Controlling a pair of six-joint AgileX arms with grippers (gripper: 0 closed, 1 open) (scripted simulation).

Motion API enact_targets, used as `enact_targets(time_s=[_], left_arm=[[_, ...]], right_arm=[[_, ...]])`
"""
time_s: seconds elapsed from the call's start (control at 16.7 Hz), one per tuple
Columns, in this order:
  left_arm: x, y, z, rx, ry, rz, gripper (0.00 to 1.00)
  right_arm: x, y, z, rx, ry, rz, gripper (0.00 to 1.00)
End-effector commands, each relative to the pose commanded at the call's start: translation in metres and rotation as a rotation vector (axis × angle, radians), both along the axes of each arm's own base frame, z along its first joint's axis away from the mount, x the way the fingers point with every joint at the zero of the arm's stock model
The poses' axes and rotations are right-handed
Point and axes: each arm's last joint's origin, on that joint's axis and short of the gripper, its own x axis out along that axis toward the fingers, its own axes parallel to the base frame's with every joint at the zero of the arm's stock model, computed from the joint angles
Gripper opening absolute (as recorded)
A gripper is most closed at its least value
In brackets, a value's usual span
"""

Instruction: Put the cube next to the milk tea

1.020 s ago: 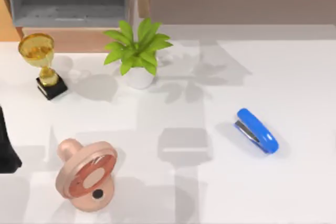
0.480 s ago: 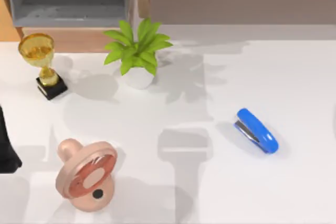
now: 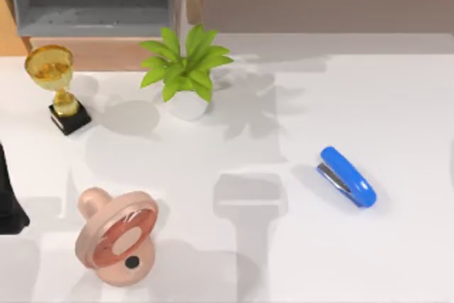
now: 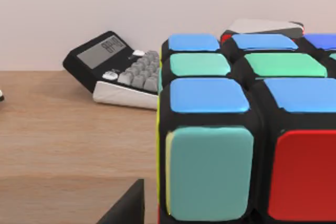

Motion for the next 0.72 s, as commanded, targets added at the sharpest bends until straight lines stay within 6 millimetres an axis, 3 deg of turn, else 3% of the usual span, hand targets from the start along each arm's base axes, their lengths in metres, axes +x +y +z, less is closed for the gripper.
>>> enact_targets(time_s=[0.54,0.72], left_arm=[[0.0000,0.0000,0.0000,0.000,0.000,0.000,1.00],[0.0000,0.0000,0.0000,0.000,0.000,0.000,1.00]], right_arm=[[0.0000,0.0000,0.0000,0.000,0.000,0.000,0.02],[0.0000,0.0000,0.0000,0.000,0.000,0.000,0.00]])
